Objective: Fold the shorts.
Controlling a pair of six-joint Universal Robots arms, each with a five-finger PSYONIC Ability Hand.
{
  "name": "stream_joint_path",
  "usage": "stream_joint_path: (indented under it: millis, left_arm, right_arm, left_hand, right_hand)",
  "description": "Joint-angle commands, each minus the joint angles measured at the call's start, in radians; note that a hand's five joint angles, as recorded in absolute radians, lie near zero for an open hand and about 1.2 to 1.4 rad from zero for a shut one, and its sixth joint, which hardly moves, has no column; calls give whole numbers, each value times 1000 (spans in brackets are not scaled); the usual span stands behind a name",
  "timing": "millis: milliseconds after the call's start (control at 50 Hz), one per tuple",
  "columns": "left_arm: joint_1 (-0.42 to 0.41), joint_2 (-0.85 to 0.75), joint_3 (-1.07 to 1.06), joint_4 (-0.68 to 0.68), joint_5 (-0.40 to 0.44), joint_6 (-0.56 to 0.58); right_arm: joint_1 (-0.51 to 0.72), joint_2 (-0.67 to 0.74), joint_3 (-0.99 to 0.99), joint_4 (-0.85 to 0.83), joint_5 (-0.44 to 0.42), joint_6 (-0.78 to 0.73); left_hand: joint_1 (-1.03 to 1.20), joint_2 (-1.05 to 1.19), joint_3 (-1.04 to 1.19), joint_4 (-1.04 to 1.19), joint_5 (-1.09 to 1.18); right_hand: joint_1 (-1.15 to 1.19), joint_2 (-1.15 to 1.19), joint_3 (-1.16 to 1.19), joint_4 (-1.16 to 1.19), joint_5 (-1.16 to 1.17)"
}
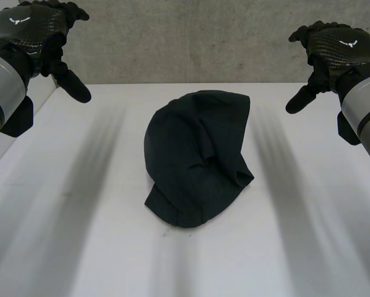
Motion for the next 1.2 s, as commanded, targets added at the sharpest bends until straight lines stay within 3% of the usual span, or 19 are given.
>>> stream_joint_path:
  millis: [20,200,400,540,660,700,960,1200]
  left_arm:
    - [-1,-2,-7,3,1,-2]
    - [-4,-1,-42,15,4,3]
    - [-8,-33,-237,49,4,1]
    - [-10,-53,-527,266,32,-5]
    - [-10,-56,-711,553,177,3]
    - [-12,-64,-725,590,208,4]
    - [-44,-266,-641,534,234,4]
    - [-87,-369,-584,547,233,6]
  right_arm:
    - [0,11,6,-6,-1,0]
    - [0,12,7,-20,-16,-3]
    - [-66,18,148,-14,-273,-185]
    - [-132,20,338,-73,-347,-247]
    - [-190,17,490,-199,-381,-253]
    - [-193,17,524,-222,-382,-255]
    - [-193,29,595,-247,-382,-242]
    - [-187,32,604,-264,-381,-242]
  left_hand:
    - [-9,-7,-8,-30,-45]
    - [-5,-3,-5,-27,-41]
    - [54,55,54,32,17]
    - [57,58,57,35,20]
    - [71,73,72,49,35]
    - [110,111,110,88,73]
    - [291,293,292,269,255]
    - [292,293,292,270,255]
  right_hand:
    - [-31,-49,-38,-62,-71]
    - [-31,-49,-38,-62,-71]
    - [-31,-49,-38,-62,-71]
    - [-31,-49,-38,-62,-71]
    - [-31,-49,-38,-62,-71]
    - [-31,-49,-38,-62,-71]
    - [-31,-49,-38,-62,-71]
    - [-31,-49,-38,-62,-71]
